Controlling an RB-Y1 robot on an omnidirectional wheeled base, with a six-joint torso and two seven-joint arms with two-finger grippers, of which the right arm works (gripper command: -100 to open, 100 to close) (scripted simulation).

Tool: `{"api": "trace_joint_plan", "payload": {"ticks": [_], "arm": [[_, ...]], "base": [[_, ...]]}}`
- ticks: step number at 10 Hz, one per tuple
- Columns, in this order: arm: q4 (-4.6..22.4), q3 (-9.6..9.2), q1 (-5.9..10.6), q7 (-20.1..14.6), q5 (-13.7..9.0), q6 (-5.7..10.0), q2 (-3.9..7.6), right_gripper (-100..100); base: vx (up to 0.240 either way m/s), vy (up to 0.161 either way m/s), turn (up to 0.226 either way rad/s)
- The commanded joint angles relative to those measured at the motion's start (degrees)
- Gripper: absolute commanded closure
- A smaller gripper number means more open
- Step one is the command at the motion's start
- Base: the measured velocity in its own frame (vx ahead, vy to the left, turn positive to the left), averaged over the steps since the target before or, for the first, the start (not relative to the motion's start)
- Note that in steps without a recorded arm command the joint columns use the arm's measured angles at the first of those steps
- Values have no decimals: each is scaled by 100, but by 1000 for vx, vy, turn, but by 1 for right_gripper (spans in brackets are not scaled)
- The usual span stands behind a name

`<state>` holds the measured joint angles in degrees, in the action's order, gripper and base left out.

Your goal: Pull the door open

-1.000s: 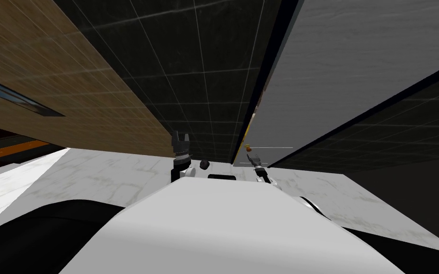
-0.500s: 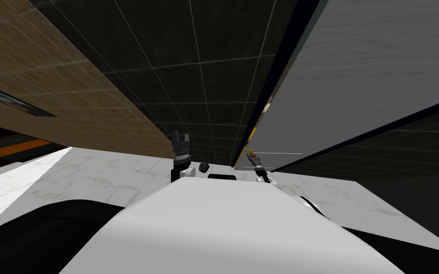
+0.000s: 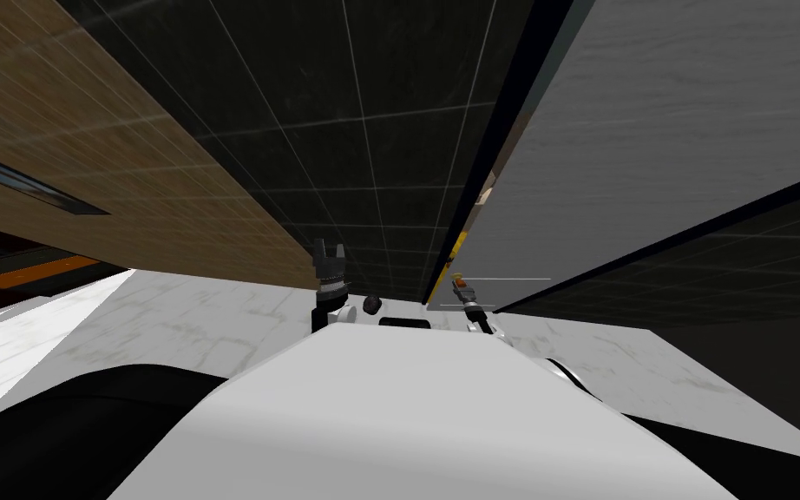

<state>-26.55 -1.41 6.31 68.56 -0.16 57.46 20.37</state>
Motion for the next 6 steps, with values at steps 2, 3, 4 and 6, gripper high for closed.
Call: {"api": "trace_joint_plan", "payload": {"ticks": [2, 3, 4, 6], "arm": [[-5, -7, -3, -165, -18, -6, -2, 100], [-8, -11, -4, -246, -27, -9, -2, 100], [-11, -14, -4, -328, -36, -11, -3, 100], [-21, -25, -6, -564, -63, -19, -4, 100]], "base": [[-4, -4, 9], [-14, -11, 22], [-13, -10, 18], [-20, -11, 26]]}}
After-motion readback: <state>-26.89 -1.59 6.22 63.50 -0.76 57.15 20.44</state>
